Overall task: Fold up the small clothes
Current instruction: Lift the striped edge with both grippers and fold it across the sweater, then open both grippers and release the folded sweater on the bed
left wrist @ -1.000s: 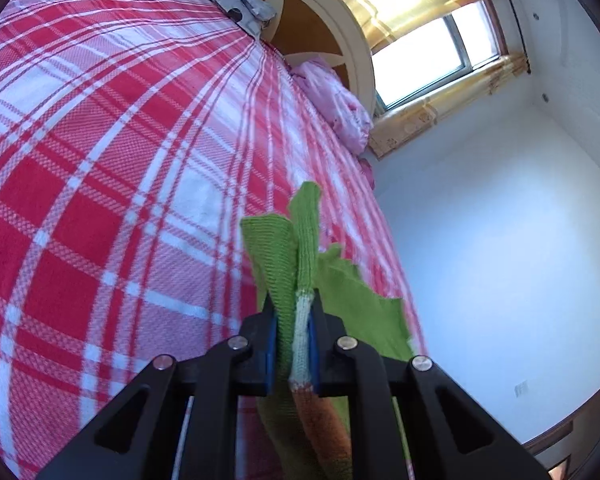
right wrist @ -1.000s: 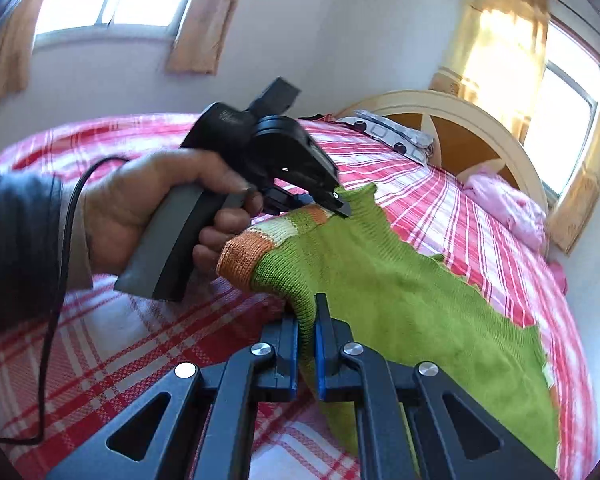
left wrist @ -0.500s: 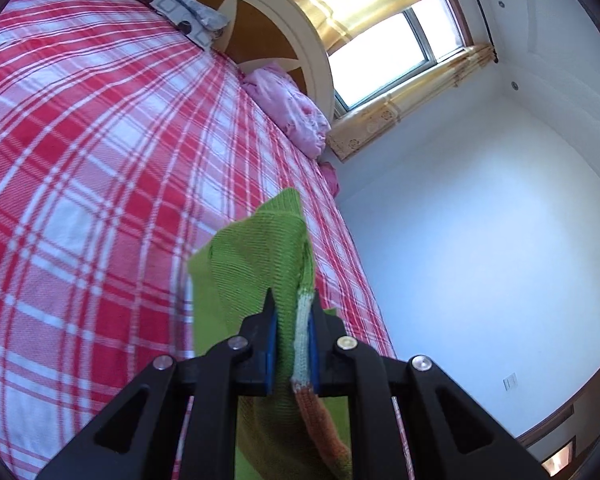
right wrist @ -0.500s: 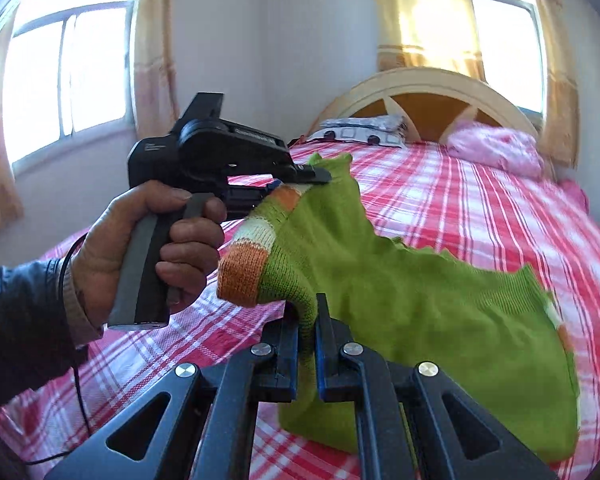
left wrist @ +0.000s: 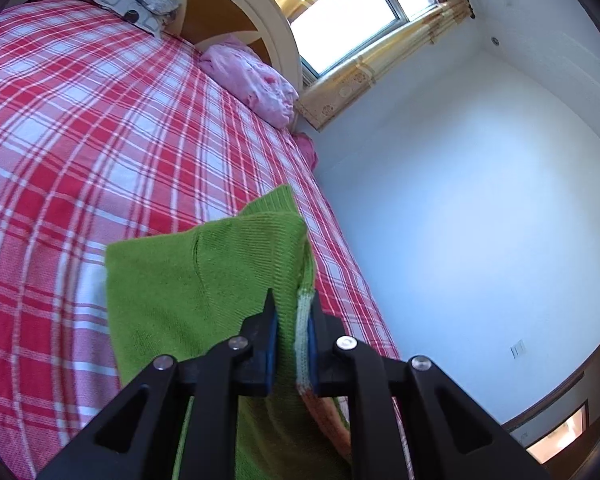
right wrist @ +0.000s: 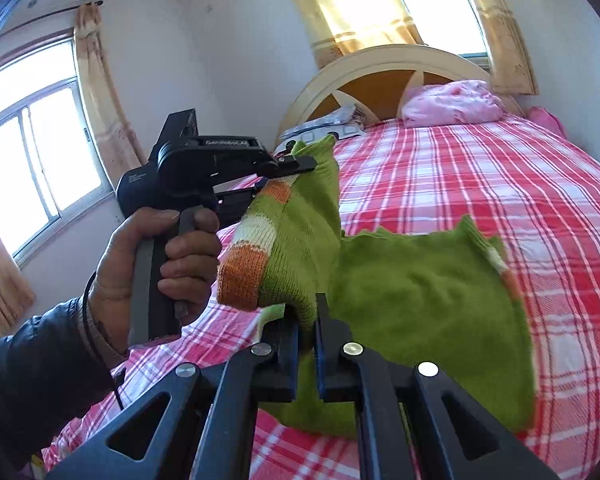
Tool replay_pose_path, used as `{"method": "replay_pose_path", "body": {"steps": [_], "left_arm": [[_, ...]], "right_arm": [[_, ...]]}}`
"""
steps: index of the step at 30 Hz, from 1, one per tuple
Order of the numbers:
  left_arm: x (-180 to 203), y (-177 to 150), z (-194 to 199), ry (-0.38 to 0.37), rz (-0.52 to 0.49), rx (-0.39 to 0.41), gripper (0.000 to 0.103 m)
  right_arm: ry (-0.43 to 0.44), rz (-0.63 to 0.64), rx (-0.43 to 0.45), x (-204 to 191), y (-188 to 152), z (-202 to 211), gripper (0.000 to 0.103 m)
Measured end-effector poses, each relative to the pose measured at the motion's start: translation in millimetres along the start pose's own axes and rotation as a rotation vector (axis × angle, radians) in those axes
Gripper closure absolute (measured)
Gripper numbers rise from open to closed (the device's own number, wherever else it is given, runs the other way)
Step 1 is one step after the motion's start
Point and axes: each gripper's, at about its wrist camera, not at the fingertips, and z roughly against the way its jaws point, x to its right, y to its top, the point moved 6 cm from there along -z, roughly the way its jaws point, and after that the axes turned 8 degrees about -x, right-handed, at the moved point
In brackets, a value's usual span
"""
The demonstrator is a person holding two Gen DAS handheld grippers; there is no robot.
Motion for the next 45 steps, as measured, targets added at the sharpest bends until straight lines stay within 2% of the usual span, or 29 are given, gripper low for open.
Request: {"method": "replay_pose_path", "body": {"steps": [6, 16, 23, 26, 29, 31, 33, 35, 36, 38, 39, 40, 42, 45], "left_arm": [[24, -9, -38, 0.024, -0.039, -0.063, 0.09], [35, -36, -107, 0.137, -0.088, -0.17, 0.09], [51, -54, -135, 0.189, -0.162, -0.203, 0.09], [59, -64, -142, 0.208, -0.223, -0.222, 0.086], [73, -70, -133, 0.193, -0.275, -0.218, 0.076], [84, -77, -115, 0.225, -0.365, -0.189, 0.069], [86, -85, -92, 0.295, -0.45, -0.142, 0.05], [81, -94, -69, 0.381, -0.512, -0.099, 0.04], [78, -97, -62, 0.408, -0.531, -0.086, 0.038], [66, -110, -41, 0.48, -0.57, -0.057, 0.037], [60, -116, -32, 0.492, -0.578, -0.051, 0.036], [53, -123, -24, 0.497, -0.572, -0.041, 0.035], [38, -134, -16, 0.501, -0.546, -0.032, 0.027], [26, -144, -23, 0.466, -0.497, -0.036, 0.026]], "right_arm": [[0.003, -0.11, 0.002, 41, -10, 20, 0.098], [0.014, -0.324, -0.077, 106, -50, 14, 0.098], [0.032, -0.407, -0.101, 124, -68, 14, 0.097], [0.036, -0.428, -0.094, 128, -73, 17, 0.097], [0.039, -0.46, -0.073, 133, -75, 23, 0.097], [0.02, -0.477, -0.053, 137, -76, 29, 0.096], [0.006, -0.489, -0.033, 139, -77, 36, 0.095], [-0.015, -0.479, -0.012, 139, -77, 44, 0.095], [-0.033, -0.465, -0.003, 136, -77, 48, 0.092], [-0.115, -0.435, 0.037, 133, -73, 59, 0.078], [-0.138, -0.422, 0.058, 132, -69, 64, 0.065], [-0.166, -0.383, 0.098, 126, -60, 71, 0.06], [-0.21, -0.297, 0.124, 114, -40, 72, 0.06], [-0.206, -0.164, 0.078, 89, -9, 49, 0.06]]}}
